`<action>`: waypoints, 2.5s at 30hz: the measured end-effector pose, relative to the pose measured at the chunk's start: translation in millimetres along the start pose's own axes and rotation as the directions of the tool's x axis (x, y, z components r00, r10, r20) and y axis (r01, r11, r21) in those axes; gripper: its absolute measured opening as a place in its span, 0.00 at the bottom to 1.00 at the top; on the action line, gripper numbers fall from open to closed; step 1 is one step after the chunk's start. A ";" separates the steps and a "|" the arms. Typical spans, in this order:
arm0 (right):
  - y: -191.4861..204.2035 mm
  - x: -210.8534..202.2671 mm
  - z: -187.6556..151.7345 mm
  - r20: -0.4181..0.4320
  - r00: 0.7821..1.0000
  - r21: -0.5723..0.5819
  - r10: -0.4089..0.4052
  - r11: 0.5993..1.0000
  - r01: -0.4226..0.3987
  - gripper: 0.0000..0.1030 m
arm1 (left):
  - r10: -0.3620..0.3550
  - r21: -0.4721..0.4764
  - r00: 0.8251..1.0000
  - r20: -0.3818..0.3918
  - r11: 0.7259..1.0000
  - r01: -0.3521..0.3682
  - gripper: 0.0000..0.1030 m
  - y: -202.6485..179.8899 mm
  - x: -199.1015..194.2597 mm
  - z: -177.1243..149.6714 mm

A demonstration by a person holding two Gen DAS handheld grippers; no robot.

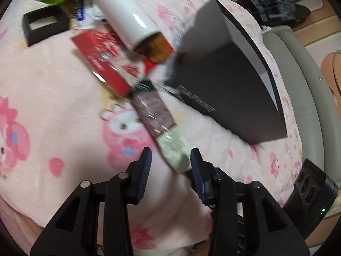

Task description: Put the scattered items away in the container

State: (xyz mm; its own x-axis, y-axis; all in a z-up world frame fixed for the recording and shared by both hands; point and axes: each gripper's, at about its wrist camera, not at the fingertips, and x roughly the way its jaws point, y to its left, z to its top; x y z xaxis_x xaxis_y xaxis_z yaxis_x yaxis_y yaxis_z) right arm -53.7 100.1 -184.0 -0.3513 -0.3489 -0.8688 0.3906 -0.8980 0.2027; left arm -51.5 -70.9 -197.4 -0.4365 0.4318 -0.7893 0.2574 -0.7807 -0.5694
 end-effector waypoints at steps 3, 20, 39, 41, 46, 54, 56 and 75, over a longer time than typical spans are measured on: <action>1.8 7.5 1.7 -0.011 1.000 0.002 0.007 1.000 -0.007 0.37 | 0.018 -0.028 1.000 0.011 0.999 -0.018 0.48 11.6 0.0 8.5; 9.6 28.5 6.2 -0.032 0.999 -0.018 0.042 0.999 -0.042 0.28 | 0.015 -0.007 1.000 -0.006 1.000 -0.015 0.31 8.5 21.1 16.8; -25.8 7.2 5.2 -0.036 0.999 0.020 0.034 0.999 -0.034 0.27 | -0.033 0.025 0.999 -0.037 0.999 0.034 0.23 9.1 11.6 -1.3; -31.1 4.0 5.3 -0.026 1.000 0.026 0.015 1.000 -0.015 0.26 | -0.035 0.020 0.999 -0.041 0.999 0.036 0.23 9.2 9.1 3.1; -43.9 -3.5 7.8 0.006 0.999 0.056 -0.033 0.998 0.033 0.26 | 0.009 0.030 1.000 0.006 1.000 -0.009 0.27 8.3 4.7 23.5; -61.7 -12.4 9.8 0.038 0.998 0.129 -0.047 0.991 0.042 0.26 | 0.062 0.027 0.994 0.085 0.998 -0.065 0.30 22.8 -5.6 50.1; -63.6 -9.7 10.1 0.030 0.999 0.143 -0.022 0.990 0.018 0.26 | 0.053 0.019 0.994 0.095 0.998 -0.055 0.32 27.2 -8.1 55.1; -64.4 -0.8 4.7 -0.004 1.000 0.173 0.031 0.984 -0.030 0.26 | 0.044 0.067 0.999 0.028 0.997 -0.045 0.35 4.6 17.0 32.6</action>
State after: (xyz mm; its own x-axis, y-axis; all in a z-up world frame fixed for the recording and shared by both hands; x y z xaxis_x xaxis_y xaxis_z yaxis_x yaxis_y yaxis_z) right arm -82.6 156.9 -194.2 -0.3355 -0.3754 -0.8640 0.2477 -0.9200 0.3036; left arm -85.9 -81.8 -206.0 -0.4488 0.3847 -0.8066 0.2185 -0.8280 -0.5164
